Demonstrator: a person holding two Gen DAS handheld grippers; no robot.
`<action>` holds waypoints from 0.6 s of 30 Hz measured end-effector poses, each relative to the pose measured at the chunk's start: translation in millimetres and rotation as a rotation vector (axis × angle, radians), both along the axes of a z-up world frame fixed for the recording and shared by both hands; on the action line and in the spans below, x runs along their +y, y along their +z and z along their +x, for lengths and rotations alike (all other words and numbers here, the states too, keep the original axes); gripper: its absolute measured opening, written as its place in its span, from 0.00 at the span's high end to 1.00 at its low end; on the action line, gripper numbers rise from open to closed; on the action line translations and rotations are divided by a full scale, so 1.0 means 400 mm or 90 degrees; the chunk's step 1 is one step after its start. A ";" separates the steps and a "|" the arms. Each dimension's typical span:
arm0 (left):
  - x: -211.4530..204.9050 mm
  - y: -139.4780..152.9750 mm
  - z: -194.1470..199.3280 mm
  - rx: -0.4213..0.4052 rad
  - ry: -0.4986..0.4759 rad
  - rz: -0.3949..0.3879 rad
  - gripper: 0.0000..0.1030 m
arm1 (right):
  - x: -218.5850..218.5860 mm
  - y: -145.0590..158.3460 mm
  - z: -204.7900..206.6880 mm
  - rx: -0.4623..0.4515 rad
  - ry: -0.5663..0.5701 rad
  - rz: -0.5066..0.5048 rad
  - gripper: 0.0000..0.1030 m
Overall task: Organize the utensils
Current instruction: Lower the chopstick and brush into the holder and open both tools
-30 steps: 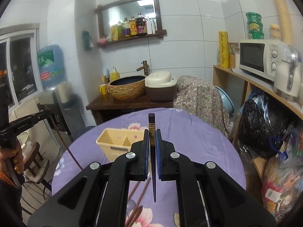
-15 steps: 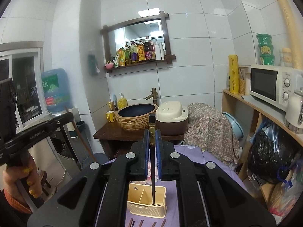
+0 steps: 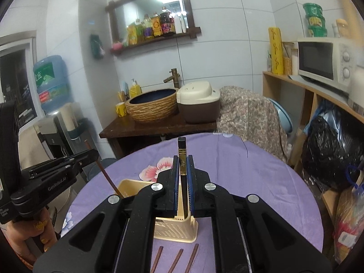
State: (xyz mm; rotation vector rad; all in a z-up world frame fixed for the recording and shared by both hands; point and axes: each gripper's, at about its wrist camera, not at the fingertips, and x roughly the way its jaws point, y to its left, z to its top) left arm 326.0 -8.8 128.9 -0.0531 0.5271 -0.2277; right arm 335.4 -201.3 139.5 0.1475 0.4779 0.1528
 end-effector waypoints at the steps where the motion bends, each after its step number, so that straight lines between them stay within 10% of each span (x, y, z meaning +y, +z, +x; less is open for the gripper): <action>1: 0.003 -0.005 0.003 0.004 0.001 -0.003 0.94 | -0.004 -0.009 0.004 0.005 -0.001 0.004 0.93; 7: -0.003 -0.019 -0.005 0.007 -0.018 0.011 0.89 | -0.026 -0.034 0.011 0.010 -0.012 0.020 0.91; 8: -0.005 -0.018 -0.015 -0.003 -0.019 0.020 0.71 | -0.027 -0.037 0.007 0.010 -0.013 0.022 0.88; 11: 0.002 -0.017 -0.046 -0.036 -0.011 0.026 0.34 | -0.034 -0.046 -0.007 0.005 -0.025 0.025 0.44; 18: 0.033 -0.051 -0.137 -0.040 -0.025 0.015 0.14 | -0.040 -0.081 -0.095 -0.007 -0.043 0.012 0.23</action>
